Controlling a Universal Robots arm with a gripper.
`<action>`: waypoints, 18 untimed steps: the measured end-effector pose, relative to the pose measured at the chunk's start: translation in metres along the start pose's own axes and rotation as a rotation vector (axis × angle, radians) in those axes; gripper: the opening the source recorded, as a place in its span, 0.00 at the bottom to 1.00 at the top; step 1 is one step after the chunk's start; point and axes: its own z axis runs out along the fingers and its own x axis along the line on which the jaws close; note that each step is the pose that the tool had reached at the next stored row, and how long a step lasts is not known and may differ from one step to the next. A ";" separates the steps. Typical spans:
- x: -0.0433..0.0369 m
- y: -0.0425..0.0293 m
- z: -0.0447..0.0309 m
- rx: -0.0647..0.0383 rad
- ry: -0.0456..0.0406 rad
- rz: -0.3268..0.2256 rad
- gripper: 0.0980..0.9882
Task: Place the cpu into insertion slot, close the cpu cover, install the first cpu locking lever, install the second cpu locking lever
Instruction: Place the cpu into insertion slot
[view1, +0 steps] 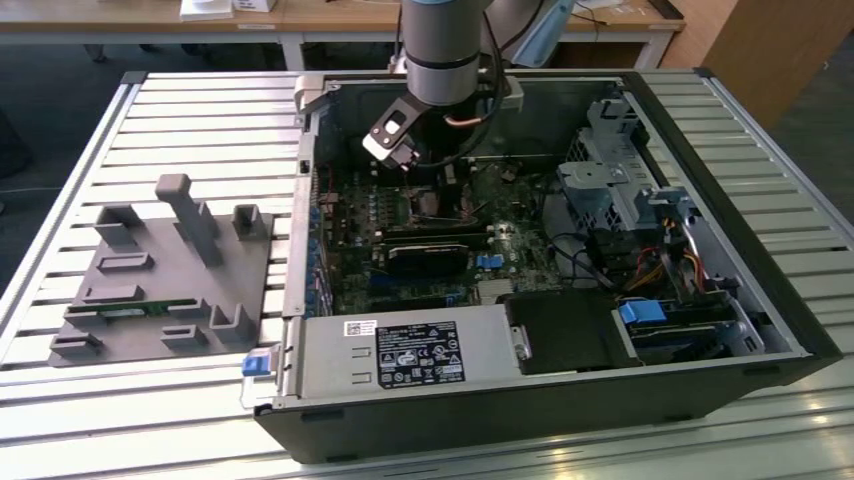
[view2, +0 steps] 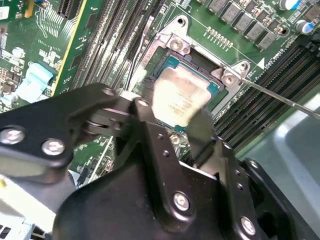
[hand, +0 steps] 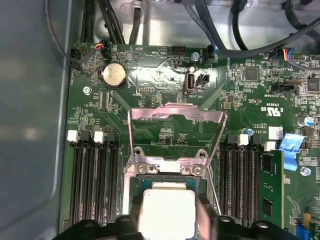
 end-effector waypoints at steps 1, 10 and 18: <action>0.0000 0.0002 -0.0002 0.002 0.0002 0.000 0.49; -0.0001 0.0022 -0.0023 0.015 0.0008 0.000 0.09; -0.0001 0.0026 -0.0058 0.016 0.0011 0.000 0.01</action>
